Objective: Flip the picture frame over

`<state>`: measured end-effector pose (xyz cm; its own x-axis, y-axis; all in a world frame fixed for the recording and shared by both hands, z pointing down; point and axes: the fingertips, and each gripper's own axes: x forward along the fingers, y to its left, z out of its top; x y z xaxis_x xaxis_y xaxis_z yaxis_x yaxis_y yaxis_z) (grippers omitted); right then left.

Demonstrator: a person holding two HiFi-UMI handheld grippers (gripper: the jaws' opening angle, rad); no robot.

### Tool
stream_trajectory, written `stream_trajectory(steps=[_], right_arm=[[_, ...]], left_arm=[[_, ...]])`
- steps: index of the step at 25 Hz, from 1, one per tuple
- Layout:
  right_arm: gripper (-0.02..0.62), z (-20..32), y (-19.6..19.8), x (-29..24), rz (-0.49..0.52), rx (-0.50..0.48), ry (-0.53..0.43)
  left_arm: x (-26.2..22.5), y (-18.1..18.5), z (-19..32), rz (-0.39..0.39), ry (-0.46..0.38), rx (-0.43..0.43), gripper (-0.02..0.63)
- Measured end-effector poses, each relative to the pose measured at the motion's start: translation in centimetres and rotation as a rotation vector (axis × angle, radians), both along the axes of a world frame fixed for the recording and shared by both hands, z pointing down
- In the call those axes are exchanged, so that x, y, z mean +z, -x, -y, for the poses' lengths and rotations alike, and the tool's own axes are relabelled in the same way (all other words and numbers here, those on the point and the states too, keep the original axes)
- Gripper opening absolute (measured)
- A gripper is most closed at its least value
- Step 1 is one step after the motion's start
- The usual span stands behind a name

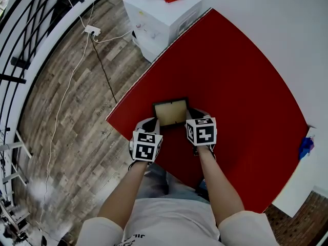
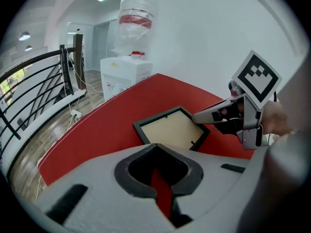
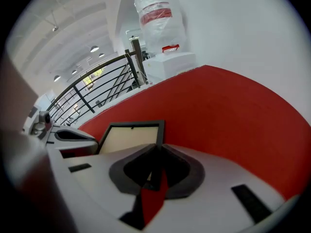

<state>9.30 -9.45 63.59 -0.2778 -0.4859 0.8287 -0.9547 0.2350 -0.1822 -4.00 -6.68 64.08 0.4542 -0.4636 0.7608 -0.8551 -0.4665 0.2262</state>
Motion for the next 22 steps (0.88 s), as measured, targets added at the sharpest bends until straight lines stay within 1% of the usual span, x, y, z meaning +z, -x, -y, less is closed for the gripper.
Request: stream_trajectory(steps=[7, 11, 15, 17, 22], right_arm=[[0.043, 0.0, 0.0, 0.9, -0.041, -0.020, 0.003], [0.044, 0.2, 0.0, 1.0, -0.046, -0.027, -0.008], [0.048, 0.2, 0.1, 0.7, -0.086, -0.069, -0.057], [0.067, 0.1, 0.0, 0.3, -0.085, -0.068, -0.076], [0.067, -0.6, -0.4, -1.5, -0.090, -0.063, -0.101]], left_arm=[[0.1, -0.1, 0.1, 0.009, 0.000, 0.013, 0.006], [0.1, -0.1, 0.3, 0.013, -0.004, 0.013, 0.006], [0.2, -0.1, 0.3, 0.016, -0.005, 0.009, 0.007], [0.2, -0.1, 0.4, 0.021, -0.003, 0.009, 0.007], [-1.3, 0.0, 1.0, 0.003, -0.040, -0.010, 0.008]])
